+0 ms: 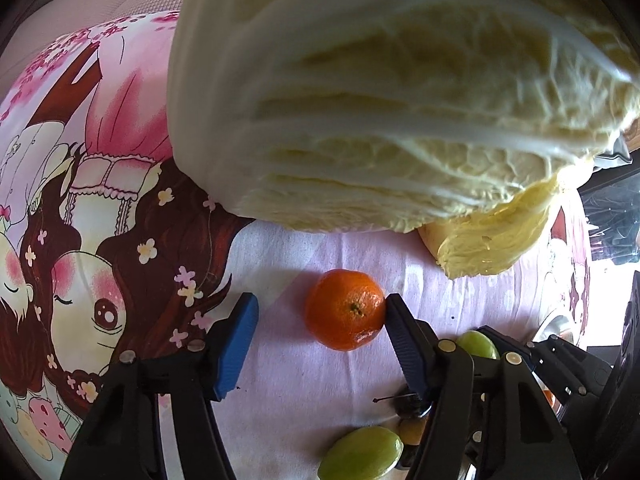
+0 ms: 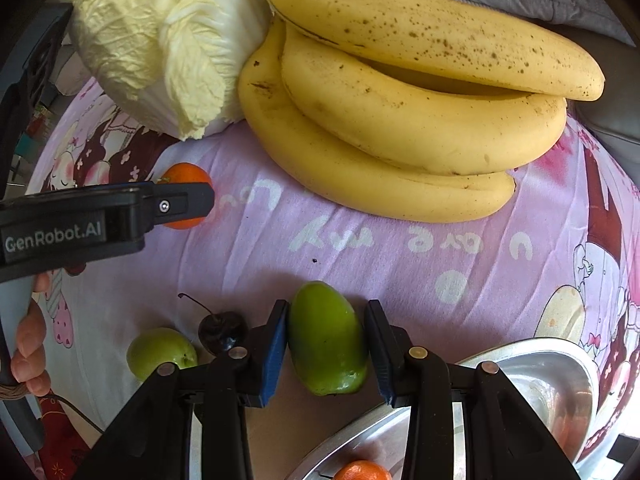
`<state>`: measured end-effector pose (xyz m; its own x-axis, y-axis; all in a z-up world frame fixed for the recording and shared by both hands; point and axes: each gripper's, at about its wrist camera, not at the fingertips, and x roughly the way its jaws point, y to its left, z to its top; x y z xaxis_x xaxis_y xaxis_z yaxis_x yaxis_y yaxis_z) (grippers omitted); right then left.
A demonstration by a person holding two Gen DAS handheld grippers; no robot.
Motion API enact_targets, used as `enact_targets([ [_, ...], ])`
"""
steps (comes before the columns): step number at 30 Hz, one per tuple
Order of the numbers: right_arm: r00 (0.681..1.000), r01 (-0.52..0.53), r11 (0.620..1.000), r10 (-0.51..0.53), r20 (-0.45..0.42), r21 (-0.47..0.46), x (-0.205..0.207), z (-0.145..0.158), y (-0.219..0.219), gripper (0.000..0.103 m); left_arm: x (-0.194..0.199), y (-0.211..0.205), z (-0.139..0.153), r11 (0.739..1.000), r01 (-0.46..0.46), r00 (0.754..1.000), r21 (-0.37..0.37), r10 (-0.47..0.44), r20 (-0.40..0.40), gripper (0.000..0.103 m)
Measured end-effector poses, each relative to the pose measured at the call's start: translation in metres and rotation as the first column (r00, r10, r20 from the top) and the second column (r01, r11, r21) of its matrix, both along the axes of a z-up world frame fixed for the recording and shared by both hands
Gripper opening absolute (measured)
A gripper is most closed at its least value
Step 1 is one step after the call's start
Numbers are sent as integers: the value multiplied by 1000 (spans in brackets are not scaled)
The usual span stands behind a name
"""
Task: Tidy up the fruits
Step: 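Close right gripper on the green mango while left gripper closes on the tangerine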
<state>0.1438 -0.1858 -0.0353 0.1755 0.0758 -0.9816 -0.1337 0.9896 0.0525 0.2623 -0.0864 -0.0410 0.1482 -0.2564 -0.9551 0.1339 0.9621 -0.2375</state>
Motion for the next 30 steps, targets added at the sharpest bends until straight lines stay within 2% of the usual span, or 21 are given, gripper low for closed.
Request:
enact_targets([
  [1, 1000, -4, 1000, 4, 6, -11, -2, -2, 5, 41, 0, 0, -1, 1000, -6, 1000, -5, 6, -1, 61],
  [3, 1000, -9, 1000, 9, 16, -17, -5, -3, 9, 41, -1, 1, 1, 1000, -17, 1000, -22, 17, -4, 49],
  [5, 1000, -8, 1000, 9, 22, -18, -7, -3, 12, 40, -2, -1, 0, 999, -21, 1000, -35, 20, -7, 41],
  [17, 998, 49, 999, -49, 28, -3, -13, -5, 14, 40, -27, 6, 14, 995, -62, 998, -73, 62, -8, 41],
  [20, 998, 60, 998, -60, 27, 9, -15, -8, 12, 39, -39, 11, 20, 996, -64, 998, -64, 65, 12, 41],
  [30, 994, 105, 991, -108, 33, 77, -39, 2, 3, 39, -73, 45, 40, 990, -124, 991, -61, 127, 50, 41],
])
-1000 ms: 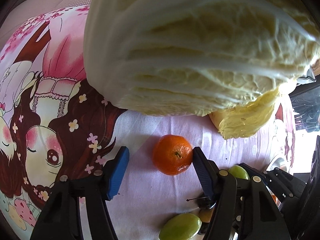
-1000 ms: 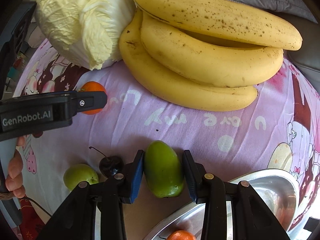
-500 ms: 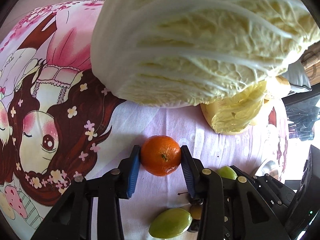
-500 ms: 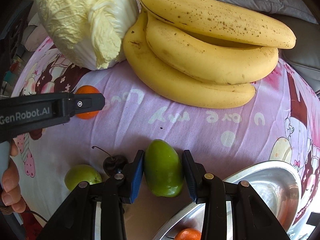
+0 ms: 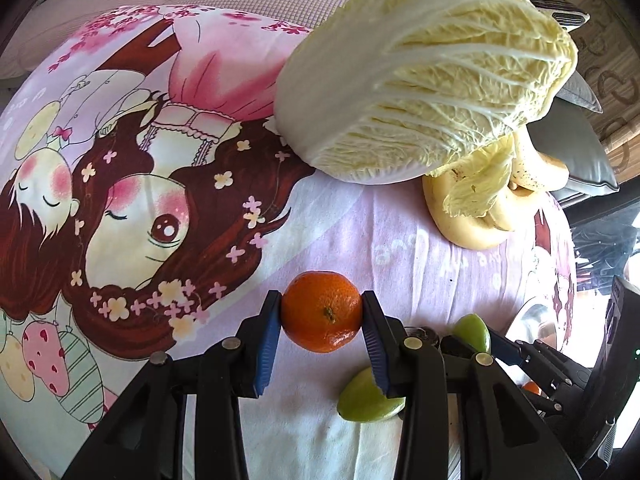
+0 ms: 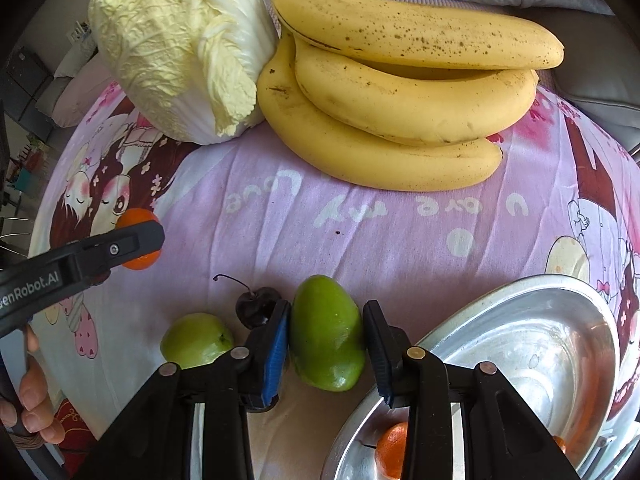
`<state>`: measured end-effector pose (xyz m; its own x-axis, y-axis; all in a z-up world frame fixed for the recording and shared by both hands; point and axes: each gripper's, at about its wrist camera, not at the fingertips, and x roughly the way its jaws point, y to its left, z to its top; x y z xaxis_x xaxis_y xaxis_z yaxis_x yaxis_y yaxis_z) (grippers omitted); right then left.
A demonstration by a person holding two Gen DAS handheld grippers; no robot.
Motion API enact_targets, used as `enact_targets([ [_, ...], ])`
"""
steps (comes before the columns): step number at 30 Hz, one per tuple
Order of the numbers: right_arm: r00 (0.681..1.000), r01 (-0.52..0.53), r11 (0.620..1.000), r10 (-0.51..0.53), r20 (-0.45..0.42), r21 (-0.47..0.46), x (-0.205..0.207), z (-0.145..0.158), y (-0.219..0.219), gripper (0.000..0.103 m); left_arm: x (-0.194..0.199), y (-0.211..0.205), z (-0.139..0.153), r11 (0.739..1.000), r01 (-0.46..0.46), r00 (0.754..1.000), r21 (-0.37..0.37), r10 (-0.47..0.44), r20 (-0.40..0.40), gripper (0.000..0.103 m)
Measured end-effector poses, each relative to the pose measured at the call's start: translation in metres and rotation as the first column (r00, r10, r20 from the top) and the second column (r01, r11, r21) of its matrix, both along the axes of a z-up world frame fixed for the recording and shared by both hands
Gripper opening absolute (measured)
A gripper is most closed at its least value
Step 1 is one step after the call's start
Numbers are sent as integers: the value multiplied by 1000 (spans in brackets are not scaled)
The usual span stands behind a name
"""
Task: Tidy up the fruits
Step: 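Close right gripper on the green mango while left gripper closes on the tangerine, then lift the held mango and tangerine and carry both over the steel bowl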
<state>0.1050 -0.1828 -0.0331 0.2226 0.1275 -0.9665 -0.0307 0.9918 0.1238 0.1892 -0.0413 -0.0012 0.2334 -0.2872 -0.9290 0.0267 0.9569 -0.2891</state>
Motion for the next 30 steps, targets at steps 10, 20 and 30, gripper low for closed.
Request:
enact_targets([
  [10, 998, 40, 999, -41, 40, 31, -26, 37, -10, 39, -44, 9, 14, 1000, -23, 1000, -8, 23, 7, 41],
  [20, 995, 59, 996, -65, 77, 70, -55, 67, -9, 39, -81, 6, 36, 999, -33, 999, 6, 33, 2, 41],
  [30, 993, 80, 992, -87, 74, 95, -88, 69, -5, 39, -115, -8, 53, 1000, -24, 1000, 14, 24, 9, 41],
])
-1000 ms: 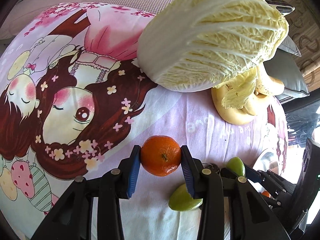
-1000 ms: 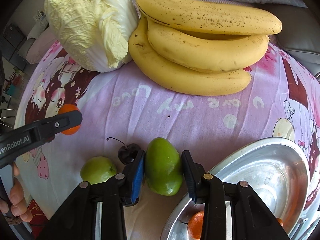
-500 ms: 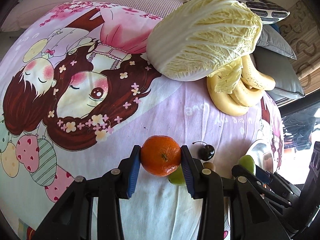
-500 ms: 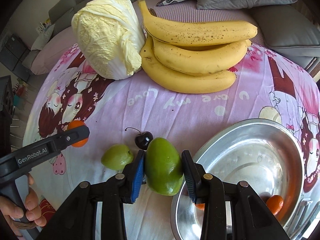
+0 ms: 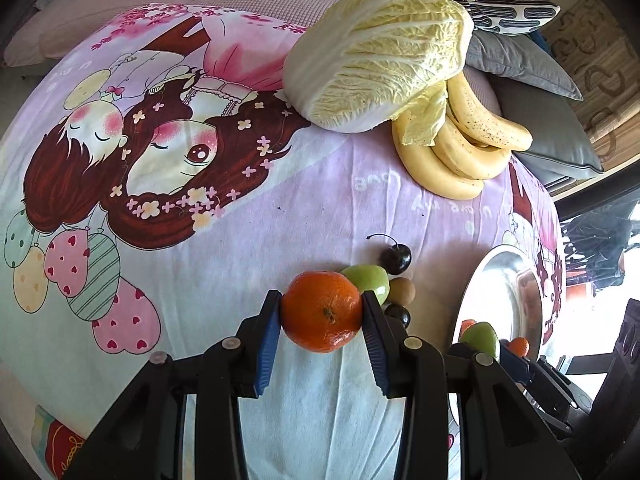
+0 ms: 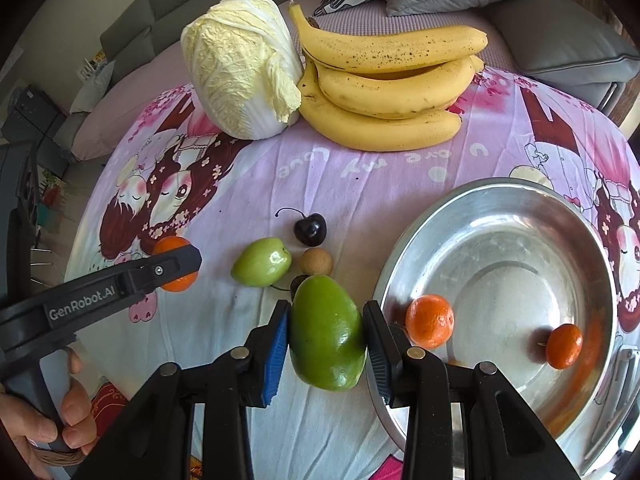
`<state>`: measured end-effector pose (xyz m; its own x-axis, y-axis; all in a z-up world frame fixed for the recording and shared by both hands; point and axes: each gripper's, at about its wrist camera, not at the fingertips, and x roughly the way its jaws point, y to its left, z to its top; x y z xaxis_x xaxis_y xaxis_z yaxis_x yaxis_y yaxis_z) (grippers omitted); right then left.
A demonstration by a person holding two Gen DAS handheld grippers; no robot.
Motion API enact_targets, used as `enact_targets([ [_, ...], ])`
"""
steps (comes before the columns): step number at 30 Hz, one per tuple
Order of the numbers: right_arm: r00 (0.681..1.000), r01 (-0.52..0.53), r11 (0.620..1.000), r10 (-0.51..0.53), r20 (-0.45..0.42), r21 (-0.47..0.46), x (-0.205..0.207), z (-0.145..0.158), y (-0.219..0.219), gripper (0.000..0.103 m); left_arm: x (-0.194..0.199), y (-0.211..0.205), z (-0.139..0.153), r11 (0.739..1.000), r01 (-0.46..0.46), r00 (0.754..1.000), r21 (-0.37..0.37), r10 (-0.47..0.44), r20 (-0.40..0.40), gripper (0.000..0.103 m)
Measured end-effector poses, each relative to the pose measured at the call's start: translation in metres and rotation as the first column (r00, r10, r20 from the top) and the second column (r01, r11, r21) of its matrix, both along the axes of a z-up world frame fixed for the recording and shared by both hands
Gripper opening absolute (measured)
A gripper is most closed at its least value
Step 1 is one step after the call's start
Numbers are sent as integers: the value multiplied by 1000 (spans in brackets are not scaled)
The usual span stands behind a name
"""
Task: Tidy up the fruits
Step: 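Lift the held mango and tangerine and carry both over the steel bowl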
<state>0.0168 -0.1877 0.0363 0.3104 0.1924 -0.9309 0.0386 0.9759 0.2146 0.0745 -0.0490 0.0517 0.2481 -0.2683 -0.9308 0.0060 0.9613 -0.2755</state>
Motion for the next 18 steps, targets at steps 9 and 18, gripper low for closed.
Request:
enact_targets([
  [9, 1000, -25, 1000, 26, 6, -5, -24, 4, 8, 39, -12, -13, 10, 1000, 5, 1000, 7, -5, 3, 41],
  [18, 1000, -20, 1000, 20, 6, 12, -37, 3, 2, 39, -29, -22, 16, 1000, 14, 1000, 23, -14, -2, 41],
])
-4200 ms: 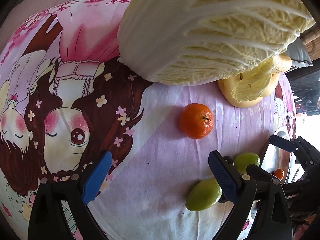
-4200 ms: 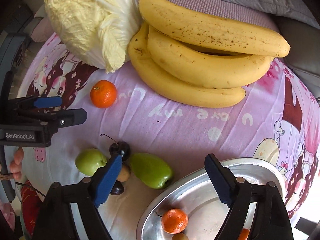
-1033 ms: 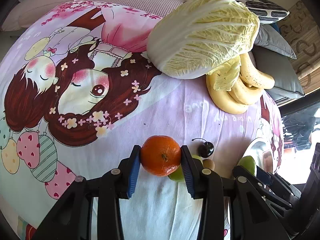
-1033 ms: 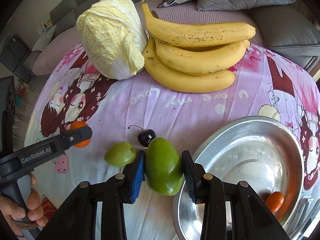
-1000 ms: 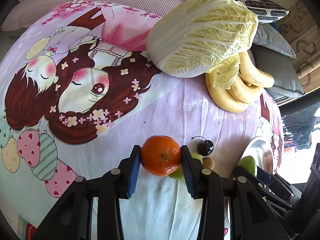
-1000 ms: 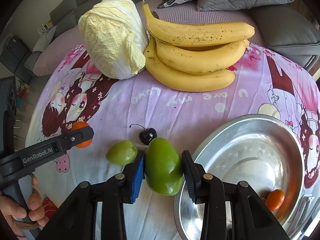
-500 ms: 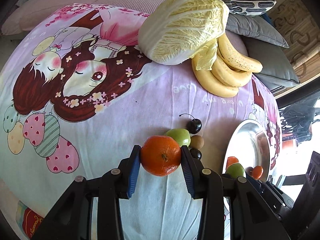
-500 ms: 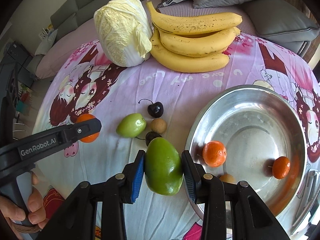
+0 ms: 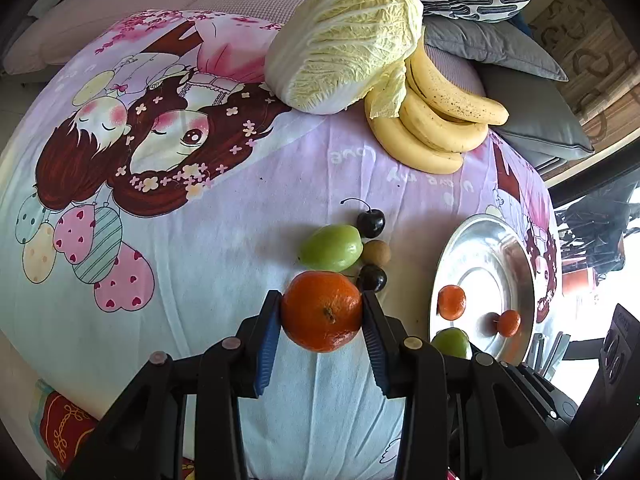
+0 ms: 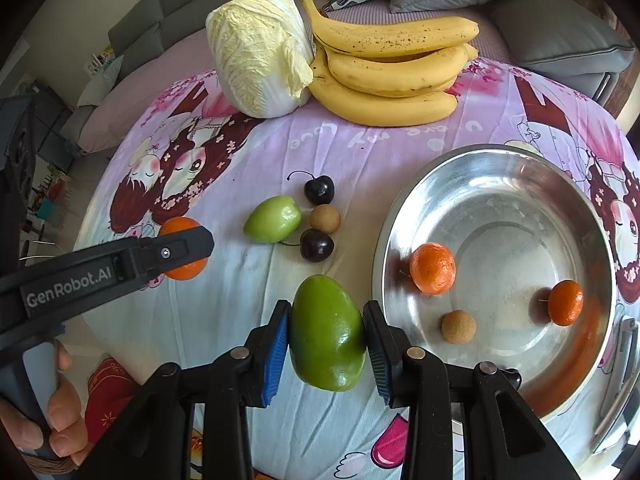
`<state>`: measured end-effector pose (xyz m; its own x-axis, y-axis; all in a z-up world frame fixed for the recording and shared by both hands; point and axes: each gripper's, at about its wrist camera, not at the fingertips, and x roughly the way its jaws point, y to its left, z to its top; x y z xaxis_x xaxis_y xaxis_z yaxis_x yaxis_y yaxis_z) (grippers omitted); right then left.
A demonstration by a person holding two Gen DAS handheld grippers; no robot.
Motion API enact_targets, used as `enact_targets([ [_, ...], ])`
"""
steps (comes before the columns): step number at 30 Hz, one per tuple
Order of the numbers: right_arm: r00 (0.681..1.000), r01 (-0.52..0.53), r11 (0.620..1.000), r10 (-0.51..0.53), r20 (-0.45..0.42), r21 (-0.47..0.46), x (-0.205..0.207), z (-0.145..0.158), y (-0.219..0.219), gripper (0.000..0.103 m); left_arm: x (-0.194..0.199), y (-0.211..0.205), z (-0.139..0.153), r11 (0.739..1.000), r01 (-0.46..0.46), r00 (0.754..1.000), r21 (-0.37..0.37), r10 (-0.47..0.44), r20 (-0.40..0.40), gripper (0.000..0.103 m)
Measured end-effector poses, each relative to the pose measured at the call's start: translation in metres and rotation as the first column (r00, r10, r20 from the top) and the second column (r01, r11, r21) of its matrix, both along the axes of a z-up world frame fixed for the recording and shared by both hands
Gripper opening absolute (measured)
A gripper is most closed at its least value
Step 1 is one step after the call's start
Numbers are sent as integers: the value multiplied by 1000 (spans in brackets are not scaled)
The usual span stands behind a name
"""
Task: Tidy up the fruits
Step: 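Lift the held mango and tangerine and carry both over the steel bowl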
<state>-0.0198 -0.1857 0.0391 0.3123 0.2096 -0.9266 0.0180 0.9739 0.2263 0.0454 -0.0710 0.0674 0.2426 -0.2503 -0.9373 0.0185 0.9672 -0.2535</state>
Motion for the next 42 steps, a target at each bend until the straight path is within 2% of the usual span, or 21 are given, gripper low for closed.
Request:
enact_targets([
  [8, 1000, 27, 1000, -27, 16, 12, -9, 4, -19, 39, -8, -19, 1, 1000, 23, 1000, 17, -23, -6, 41],
  [17, 997, 79, 997, -79, 21, 25, -20, 3, -51, 39, -11, -61, 6, 994, 99, 995, 42, -99, -2, 41],
  [32, 986, 168, 985, -169, 4, 37, -32, -7, -106, 39, -11, -148, 12, 967, 246, 969, 70, -246, 0, 41],
  [42, 983, 184, 983, -183, -18, 19, -31, -13, -123, 39, -11, -176, 3, 956, 281, 960, 81, -280, -19, 41],
])
